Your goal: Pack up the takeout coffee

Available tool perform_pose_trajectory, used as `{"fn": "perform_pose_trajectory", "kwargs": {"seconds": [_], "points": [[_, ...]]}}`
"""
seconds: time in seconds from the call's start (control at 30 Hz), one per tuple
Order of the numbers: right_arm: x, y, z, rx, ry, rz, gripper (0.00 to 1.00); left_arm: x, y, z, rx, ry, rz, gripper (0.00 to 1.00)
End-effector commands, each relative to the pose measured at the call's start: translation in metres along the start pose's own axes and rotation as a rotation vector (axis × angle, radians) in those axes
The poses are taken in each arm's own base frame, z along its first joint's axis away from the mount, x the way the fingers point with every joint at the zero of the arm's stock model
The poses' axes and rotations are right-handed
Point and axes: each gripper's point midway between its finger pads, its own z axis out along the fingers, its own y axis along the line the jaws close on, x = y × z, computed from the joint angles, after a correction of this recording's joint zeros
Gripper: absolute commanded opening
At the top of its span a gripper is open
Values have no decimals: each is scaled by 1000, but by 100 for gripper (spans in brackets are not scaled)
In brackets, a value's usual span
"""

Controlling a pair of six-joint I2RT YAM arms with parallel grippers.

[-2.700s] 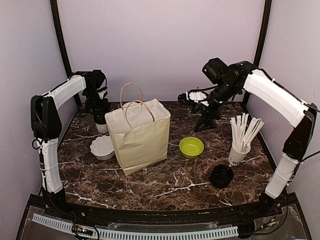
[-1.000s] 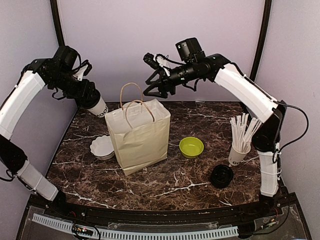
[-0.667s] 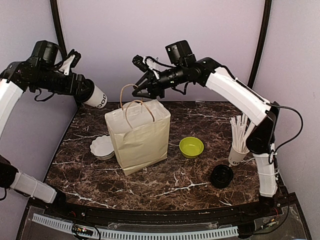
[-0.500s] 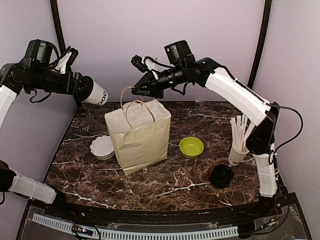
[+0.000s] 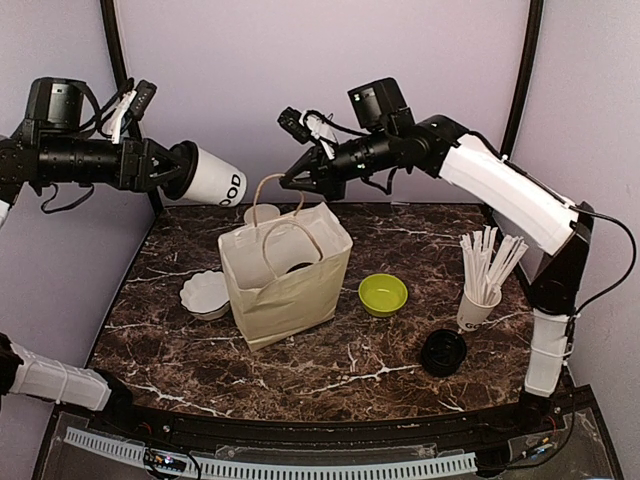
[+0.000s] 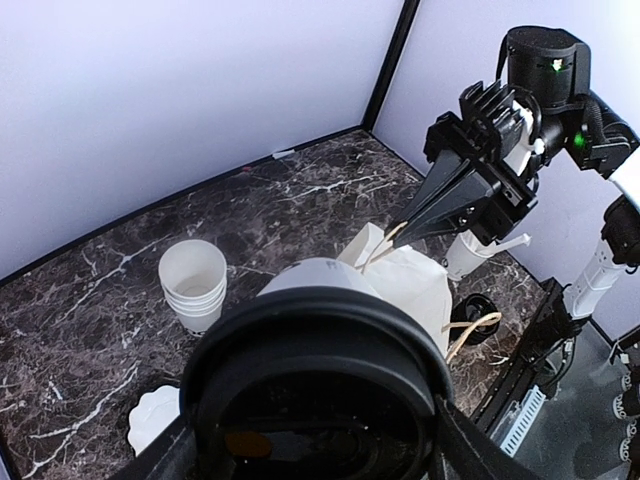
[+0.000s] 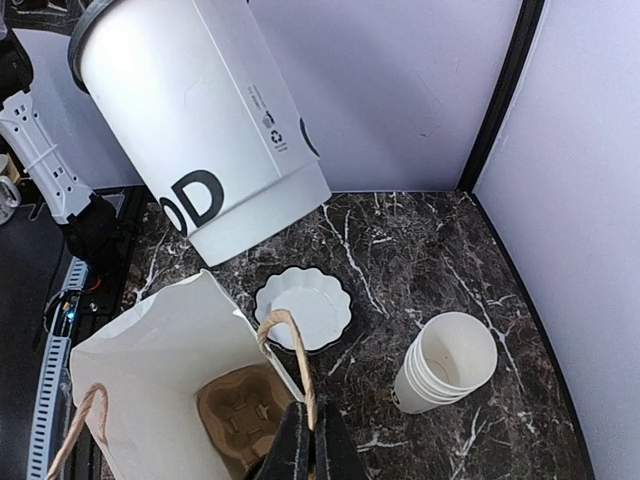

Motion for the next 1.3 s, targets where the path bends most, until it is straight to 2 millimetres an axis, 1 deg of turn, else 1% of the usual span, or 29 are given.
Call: {"fn": "perform_pose_trajectory", "kwargs": {"seconds": [0.0,0.07,0.27,0.4,0.47,0.5,0.57,0.73,0.77,0.83,0.97,1.03,1.1,1.2,1.27], "points": [[-13,14,-9,-9,-41,15,0,1,-22,-2,102,-12,8,57],[-13,21,-14,-32,-45,12,0,4,-28,-4,124,-6,7,56],[8,49,-19,-133,-1,-12,0,6,-35,-13,140,-15,5,56],[24,59,-25,-157,66,-40,0,9,-46,-16,187,-5,-14,54],[26,62,-29,-164,89,-43,0,11,-52,-19,211,-3,-16,54],[26,64,-30,-167,96,-39,0,13,-55,-20,223,1,-16,54],[17,62,-34,-150,91,-30,0,18,-58,-21,233,9,-12,53],[-11,44,-41,-32,45,10,0,30,-62,-22,260,19,-4,53],[-13,45,-41,-19,38,15,0,34,-63,-19,267,27,-5,53],[-11,51,-38,-8,47,19,0,40,-63,-15,278,41,-5,53],[6,71,-22,0,113,4,0,45,-67,-7,303,67,-1,53],[10,75,-17,5,128,5,0,45,-72,-6,322,69,10,53],[5,74,-17,31,120,2,0,45,-76,-4,338,76,22,53],[-15,74,-23,56,75,9,0,49,-80,1,342,99,34,53],[-23,78,-27,56,54,14,0,54,-79,7,330,116,44,53]]}}
